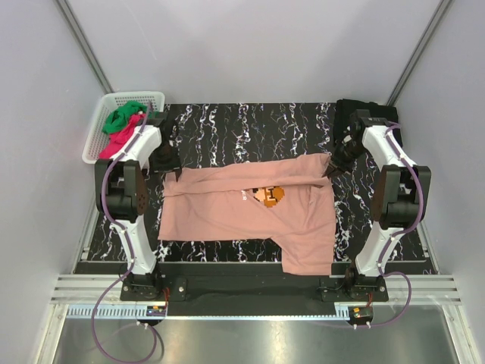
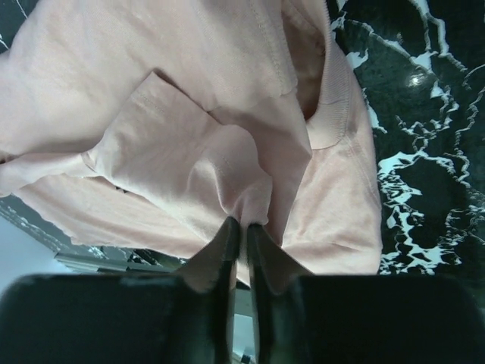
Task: Fold and stack the t-shirts
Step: Fold the tshirt
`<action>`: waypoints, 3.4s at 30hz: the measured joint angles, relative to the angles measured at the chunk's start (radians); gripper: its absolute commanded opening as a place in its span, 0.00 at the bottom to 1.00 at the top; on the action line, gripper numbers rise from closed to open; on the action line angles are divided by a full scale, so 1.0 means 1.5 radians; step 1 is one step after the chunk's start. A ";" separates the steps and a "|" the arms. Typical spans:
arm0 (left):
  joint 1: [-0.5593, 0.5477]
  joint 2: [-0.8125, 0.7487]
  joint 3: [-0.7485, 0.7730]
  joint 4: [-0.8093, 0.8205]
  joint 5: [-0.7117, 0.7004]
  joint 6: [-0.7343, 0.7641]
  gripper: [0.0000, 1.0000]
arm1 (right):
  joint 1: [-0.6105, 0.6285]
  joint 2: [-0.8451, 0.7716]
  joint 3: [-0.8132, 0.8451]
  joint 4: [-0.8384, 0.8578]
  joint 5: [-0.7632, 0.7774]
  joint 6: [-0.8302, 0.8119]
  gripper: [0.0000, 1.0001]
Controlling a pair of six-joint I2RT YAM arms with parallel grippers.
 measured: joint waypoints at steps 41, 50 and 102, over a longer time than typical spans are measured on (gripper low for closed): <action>-0.007 -0.011 0.112 0.050 0.047 -0.010 0.50 | 0.003 -0.039 0.029 -0.038 0.030 -0.007 0.23; -0.047 0.040 0.138 0.052 0.064 -0.018 0.50 | 0.003 -0.020 0.093 -0.025 0.043 -0.008 0.24; -0.064 0.218 0.217 0.004 -0.007 -0.070 0.00 | 0.012 0.402 0.478 -0.152 0.117 0.020 0.00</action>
